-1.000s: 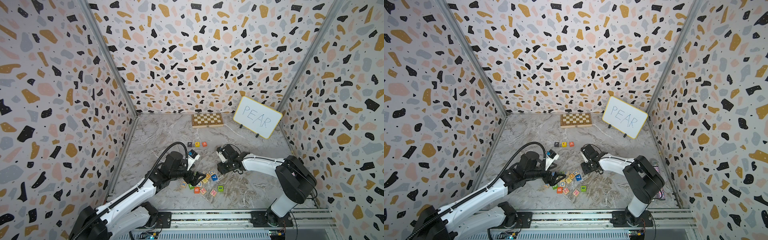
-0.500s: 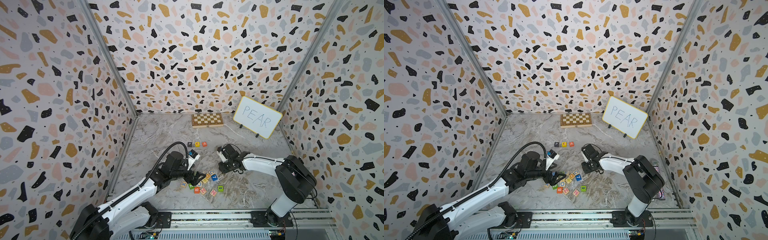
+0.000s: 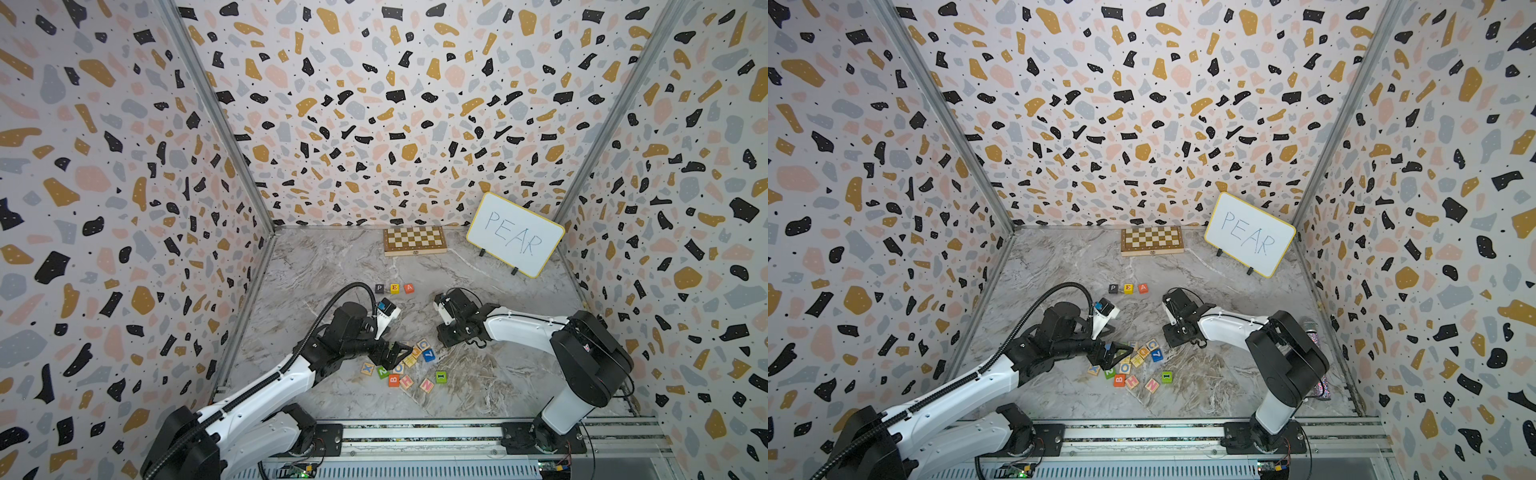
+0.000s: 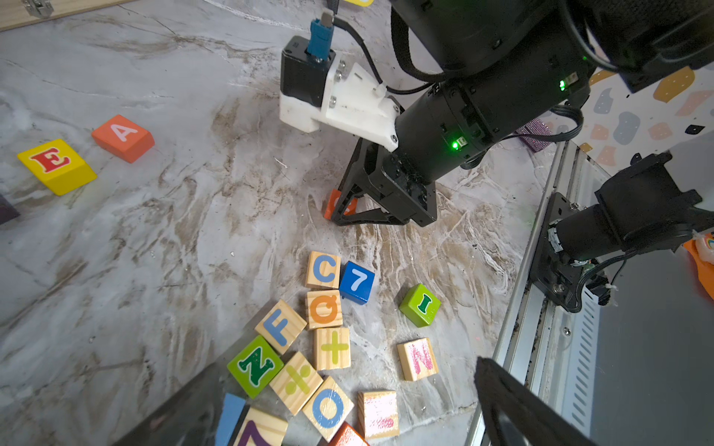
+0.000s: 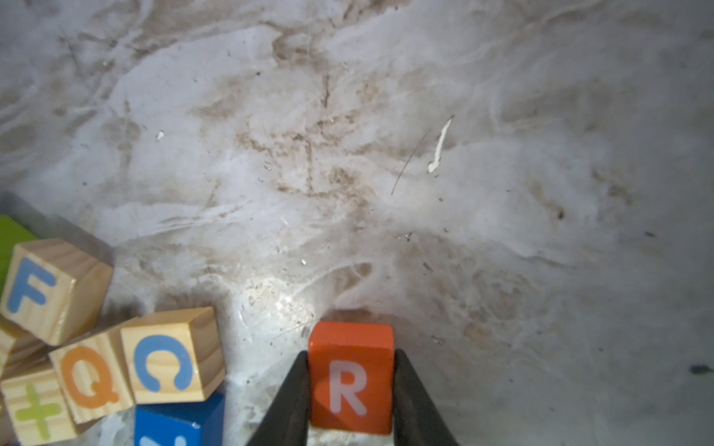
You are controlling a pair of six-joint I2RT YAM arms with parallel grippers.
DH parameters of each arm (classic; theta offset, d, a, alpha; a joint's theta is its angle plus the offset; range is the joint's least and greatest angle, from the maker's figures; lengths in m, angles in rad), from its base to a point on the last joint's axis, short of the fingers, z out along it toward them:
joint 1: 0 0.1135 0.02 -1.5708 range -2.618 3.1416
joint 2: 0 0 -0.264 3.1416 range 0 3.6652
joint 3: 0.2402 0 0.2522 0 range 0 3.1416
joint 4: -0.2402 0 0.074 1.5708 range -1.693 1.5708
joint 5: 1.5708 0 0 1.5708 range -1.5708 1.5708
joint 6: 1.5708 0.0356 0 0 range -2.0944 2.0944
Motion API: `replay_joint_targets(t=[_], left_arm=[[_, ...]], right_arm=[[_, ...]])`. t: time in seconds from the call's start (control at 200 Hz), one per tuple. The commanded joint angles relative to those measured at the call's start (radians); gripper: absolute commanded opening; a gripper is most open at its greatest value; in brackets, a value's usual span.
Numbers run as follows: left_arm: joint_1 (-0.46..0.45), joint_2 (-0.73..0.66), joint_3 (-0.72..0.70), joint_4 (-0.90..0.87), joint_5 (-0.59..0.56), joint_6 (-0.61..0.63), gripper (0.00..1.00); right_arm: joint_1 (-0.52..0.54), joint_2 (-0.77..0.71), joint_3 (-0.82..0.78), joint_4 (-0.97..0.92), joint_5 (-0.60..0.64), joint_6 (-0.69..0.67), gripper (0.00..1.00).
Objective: Spell the uppercase word “pear” with letter blocks
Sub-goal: Pick up the letter block from the center of the board.
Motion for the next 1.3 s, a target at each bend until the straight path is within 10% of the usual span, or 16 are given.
replay_joint_targets(t=[0.0, 1.297], left_arm=[[-0.006, 0.002, -0.001, 0.046, 0.003, 0.012, 0.99], [0.002, 0.163, 0.168, 0.133, 0.042, 0.139, 0.99]], right_arm=[[0.001, -0.030, 0.016, -0.069, 0.003, 0.008, 0.21], [-0.075, -0.008, 0.196, -0.056, -0.025, 0.002, 0.19]])
